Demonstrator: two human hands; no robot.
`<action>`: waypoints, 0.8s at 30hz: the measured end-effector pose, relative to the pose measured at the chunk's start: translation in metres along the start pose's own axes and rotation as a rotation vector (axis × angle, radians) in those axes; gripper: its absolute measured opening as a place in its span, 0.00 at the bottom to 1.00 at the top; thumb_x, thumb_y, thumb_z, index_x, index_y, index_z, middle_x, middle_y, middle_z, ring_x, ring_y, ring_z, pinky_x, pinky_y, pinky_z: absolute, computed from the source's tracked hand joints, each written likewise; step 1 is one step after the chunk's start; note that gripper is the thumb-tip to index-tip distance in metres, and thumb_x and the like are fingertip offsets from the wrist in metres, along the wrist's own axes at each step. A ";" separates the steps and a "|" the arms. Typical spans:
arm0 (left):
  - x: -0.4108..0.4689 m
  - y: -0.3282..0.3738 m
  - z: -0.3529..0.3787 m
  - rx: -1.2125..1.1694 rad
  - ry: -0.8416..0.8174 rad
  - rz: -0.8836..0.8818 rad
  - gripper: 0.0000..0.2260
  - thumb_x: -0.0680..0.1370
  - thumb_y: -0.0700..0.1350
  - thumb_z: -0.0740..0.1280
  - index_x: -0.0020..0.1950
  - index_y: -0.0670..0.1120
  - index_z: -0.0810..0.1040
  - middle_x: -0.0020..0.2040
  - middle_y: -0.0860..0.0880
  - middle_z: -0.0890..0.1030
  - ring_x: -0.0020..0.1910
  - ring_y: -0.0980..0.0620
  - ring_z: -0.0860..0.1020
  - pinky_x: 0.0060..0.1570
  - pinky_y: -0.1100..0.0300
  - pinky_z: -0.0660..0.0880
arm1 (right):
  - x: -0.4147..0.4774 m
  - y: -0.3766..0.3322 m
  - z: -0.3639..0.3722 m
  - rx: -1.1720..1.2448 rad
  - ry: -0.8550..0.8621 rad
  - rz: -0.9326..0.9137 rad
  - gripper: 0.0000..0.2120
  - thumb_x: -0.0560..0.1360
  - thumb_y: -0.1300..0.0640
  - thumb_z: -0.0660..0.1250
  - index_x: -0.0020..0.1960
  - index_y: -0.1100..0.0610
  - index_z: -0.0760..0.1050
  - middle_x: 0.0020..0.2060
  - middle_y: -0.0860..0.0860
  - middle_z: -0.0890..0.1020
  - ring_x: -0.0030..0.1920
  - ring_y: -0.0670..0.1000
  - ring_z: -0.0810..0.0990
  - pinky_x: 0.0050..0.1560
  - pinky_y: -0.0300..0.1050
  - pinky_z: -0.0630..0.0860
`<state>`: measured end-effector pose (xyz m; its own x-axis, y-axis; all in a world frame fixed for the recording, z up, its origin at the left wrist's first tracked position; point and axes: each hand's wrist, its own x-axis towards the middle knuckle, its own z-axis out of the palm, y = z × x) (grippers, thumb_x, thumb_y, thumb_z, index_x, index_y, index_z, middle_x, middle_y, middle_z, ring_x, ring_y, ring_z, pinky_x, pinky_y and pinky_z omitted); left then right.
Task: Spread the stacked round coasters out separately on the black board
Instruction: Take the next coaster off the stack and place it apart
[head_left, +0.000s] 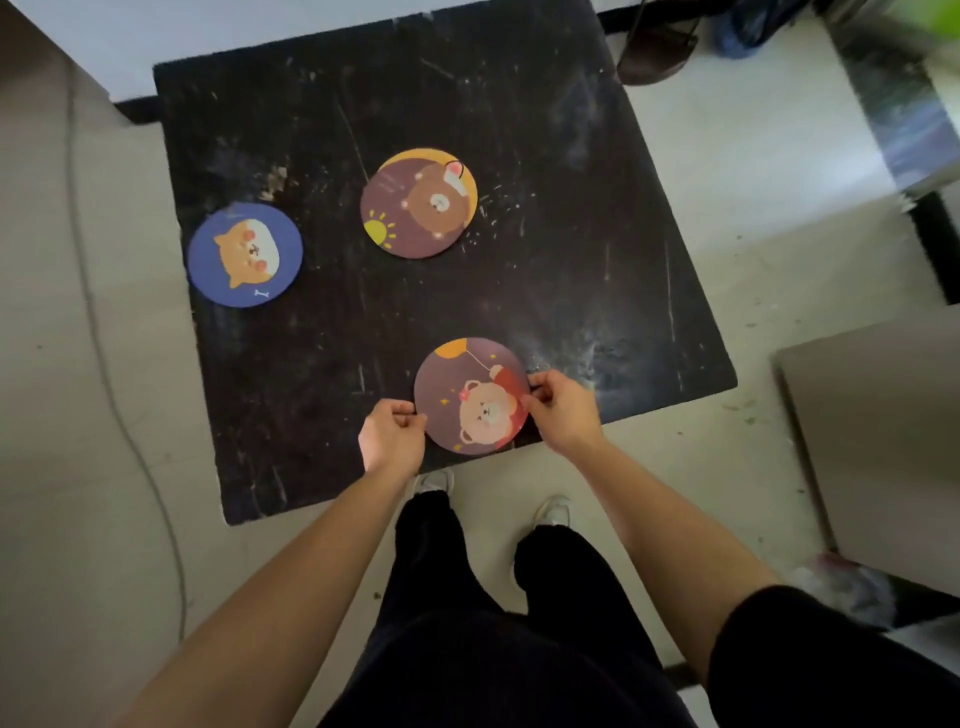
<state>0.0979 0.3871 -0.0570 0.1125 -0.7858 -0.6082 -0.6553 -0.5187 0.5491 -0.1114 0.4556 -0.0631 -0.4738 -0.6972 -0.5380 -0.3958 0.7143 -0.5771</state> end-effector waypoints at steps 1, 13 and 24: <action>0.001 0.000 0.002 0.003 0.028 -0.006 0.06 0.74 0.44 0.72 0.50 0.46 0.78 0.45 0.45 0.84 0.45 0.43 0.83 0.52 0.45 0.79 | 0.001 0.002 0.002 0.003 0.003 -0.001 0.13 0.75 0.52 0.70 0.58 0.54 0.80 0.45 0.51 0.85 0.47 0.52 0.83 0.52 0.48 0.78; -0.002 0.009 -0.003 0.201 0.003 0.032 0.17 0.77 0.47 0.68 0.64 0.43 0.76 0.58 0.41 0.80 0.56 0.41 0.79 0.56 0.48 0.76 | -0.009 -0.011 0.004 -0.123 -0.028 0.032 0.22 0.77 0.50 0.64 0.69 0.54 0.69 0.60 0.57 0.78 0.60 0.61 0.78 0.57 0.54 0.74; 0.019 0.086 -0.063 0.329 0.112 0.377 0.25 0.81 0.53 0.60 0.76 0.46 0.63 0.77 0.42 0.61 0.75 0.40 0.62 0.69 0.42 0.64 | 0.016 -0.077 -0.054 -0.190 0.251 -0.151 0.27 0.79 0.50 0.63 0.75 0.53 0.61 0.71 0.56 0.67 0.66 0.59 0.72 0.62 0.58 0.76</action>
<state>0.0912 0.3062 0.0146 -0.1098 -0.9385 -0.3272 -0.8641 -0.0725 0.4981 -0.1316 0.3927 0.0057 -0.5681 -0.7761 -0.2739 -0.6046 0.6193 -0.5009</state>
